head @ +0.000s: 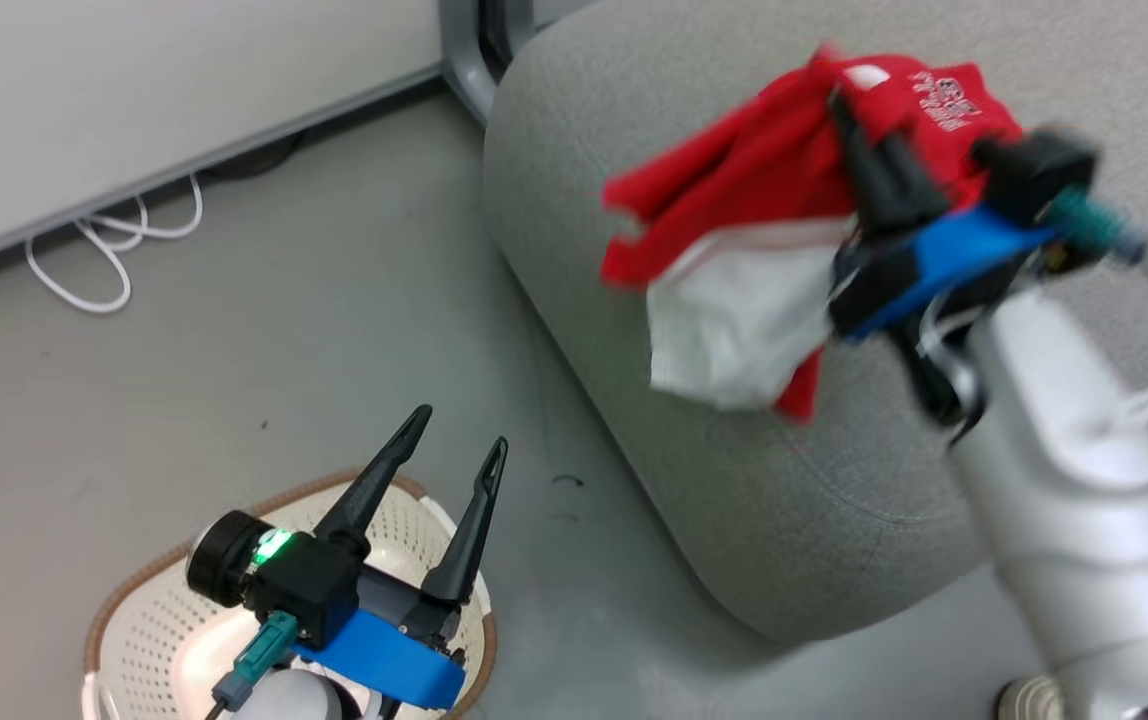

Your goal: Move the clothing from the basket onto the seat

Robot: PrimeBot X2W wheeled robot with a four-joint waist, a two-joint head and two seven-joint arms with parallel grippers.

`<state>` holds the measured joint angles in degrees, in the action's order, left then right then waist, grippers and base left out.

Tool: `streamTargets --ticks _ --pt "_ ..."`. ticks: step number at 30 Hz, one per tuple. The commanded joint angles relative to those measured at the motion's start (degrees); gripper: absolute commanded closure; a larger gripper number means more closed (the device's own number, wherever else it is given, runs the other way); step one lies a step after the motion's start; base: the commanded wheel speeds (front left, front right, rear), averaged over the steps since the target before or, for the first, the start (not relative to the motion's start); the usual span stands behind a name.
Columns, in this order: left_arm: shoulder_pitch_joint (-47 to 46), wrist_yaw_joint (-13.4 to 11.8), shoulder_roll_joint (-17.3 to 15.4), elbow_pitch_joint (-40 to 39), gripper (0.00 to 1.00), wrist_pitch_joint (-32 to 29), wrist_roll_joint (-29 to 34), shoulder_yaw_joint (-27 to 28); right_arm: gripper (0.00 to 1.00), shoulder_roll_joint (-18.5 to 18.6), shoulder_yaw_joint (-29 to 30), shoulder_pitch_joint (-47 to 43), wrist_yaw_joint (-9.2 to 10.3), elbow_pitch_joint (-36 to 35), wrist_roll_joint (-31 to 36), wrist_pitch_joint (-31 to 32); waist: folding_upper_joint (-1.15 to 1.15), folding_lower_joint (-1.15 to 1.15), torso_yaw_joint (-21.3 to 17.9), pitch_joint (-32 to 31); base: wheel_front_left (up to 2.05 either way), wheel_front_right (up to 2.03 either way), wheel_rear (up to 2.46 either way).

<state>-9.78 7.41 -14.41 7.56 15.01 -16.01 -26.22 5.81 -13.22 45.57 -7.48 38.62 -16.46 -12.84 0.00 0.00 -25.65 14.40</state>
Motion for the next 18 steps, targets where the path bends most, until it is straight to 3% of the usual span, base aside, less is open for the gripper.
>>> streamTargets --ticks 1,9,18 --pt "-0.9 0.1 -0.6 -0.5 0.0 0.2 0.4 -0.2 1.0 1.2 0.8 3.2 -0.03 -0.9 -1.0 0.9 0.0 0.0 0.8 2.5 0.0 0.0 0.0" --pt "-4.1 0.1 -3.8 -3.8 0.0 0.2 0.6 -2.7 1.0 11.4 8.3 16.8 -0.03 -3.6 -3.3 7.1 0.0 0.0 3.0 10.8 0.0 0.0 0.0" --pt "-7.6 0.1 -6.8 -8.8 0.0 0.2 2.0 -5.2 1.0 21.1 20.7 24.7 -0.03 -1.2 -5.2 7.5 0.0 0.0 6.7 19.8 0.0 0.0 0.0"
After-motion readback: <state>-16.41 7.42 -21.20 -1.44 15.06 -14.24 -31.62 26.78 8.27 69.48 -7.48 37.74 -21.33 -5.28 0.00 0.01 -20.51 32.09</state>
